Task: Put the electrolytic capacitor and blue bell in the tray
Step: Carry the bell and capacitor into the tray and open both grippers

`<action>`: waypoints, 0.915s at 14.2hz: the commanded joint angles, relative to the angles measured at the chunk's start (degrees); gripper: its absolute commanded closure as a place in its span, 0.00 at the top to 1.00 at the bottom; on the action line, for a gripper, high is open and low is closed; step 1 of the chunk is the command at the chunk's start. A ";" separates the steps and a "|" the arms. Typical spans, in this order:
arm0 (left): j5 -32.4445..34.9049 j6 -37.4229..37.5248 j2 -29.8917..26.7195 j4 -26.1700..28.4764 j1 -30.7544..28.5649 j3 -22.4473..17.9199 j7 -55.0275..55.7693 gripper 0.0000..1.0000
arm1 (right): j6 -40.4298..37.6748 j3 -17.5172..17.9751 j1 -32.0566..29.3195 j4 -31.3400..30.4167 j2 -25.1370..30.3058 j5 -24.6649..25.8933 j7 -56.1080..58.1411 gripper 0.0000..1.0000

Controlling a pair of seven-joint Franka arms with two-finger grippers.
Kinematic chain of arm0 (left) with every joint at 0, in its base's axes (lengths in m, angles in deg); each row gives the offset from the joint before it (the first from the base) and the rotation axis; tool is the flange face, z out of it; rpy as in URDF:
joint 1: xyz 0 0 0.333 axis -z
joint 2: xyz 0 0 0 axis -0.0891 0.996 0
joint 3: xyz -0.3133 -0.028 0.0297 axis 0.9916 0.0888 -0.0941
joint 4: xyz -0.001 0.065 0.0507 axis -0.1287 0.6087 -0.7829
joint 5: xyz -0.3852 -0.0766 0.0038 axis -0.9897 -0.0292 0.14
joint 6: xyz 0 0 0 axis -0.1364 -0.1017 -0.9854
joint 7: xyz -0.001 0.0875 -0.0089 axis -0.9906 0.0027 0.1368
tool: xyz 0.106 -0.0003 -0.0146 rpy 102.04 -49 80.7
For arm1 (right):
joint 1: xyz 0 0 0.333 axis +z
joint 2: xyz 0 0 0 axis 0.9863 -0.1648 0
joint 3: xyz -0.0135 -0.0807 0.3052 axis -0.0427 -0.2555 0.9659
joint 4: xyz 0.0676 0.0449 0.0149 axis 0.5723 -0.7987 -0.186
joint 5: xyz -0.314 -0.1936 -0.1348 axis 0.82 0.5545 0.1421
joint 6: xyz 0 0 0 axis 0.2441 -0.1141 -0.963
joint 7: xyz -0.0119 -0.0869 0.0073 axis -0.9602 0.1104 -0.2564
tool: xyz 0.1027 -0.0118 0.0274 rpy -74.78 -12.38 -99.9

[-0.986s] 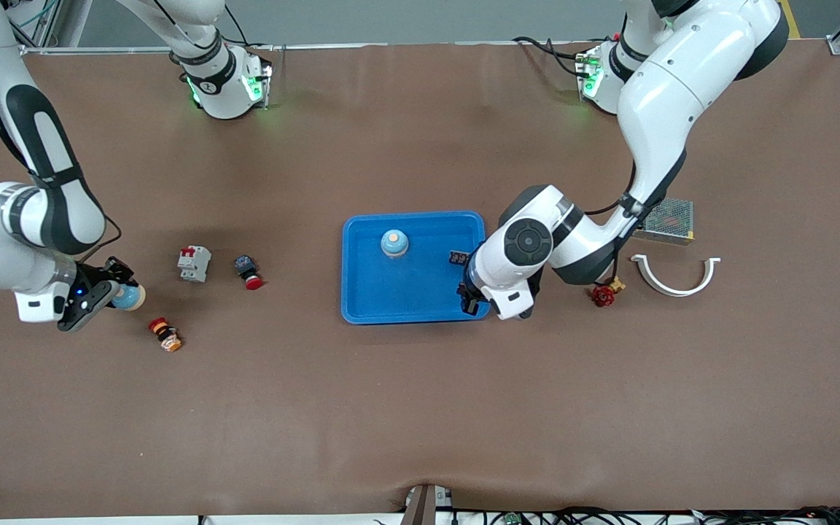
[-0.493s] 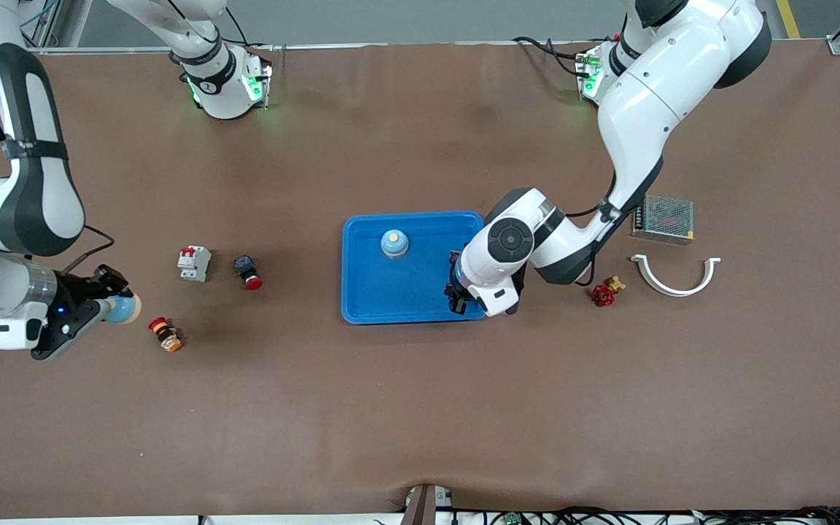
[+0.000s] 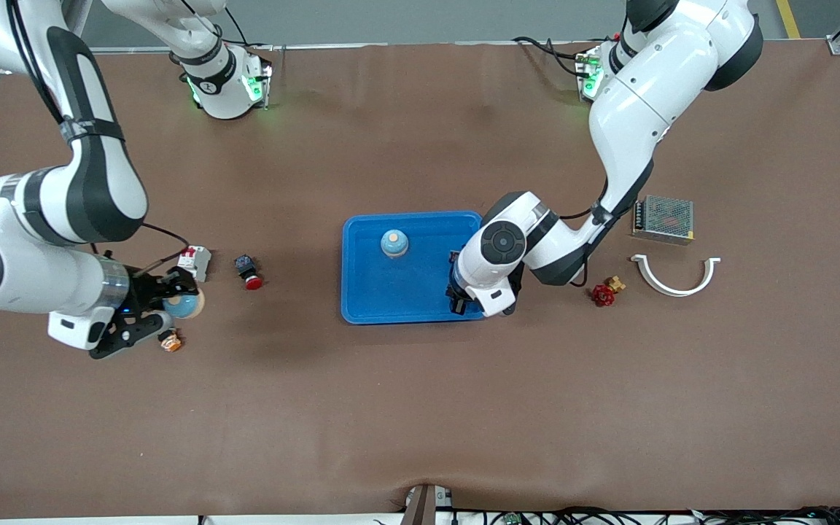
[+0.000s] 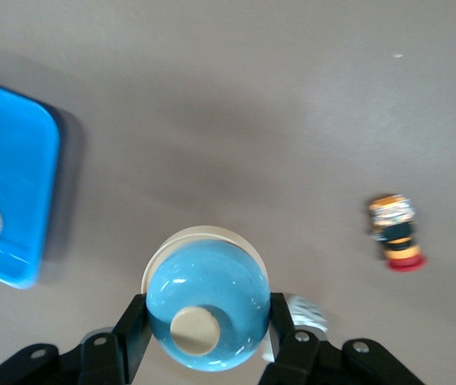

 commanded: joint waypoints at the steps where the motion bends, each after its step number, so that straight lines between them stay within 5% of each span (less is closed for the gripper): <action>1: -1.17 -0.21 0.33 -0.74 0.38 -0.50 0.48 0.17 | 0.65 -0.48 4.73 1.12 -0.39 -1.74 -12.80 0.25; 4: -0.65 0.40 0.07 -0.74 0.29 -0.50 0.30 1.00 | 2.84 -0.39 11.31 1.12 -0.31 -1.92 -27.65 0.25; 13: -0.38 4.51 -3.36 -3.98 -2.08 -0.24 -0.31 1.00 | 15.67 -0.57 26.36 1.03 -3.55 -1.13 -51.25 0.25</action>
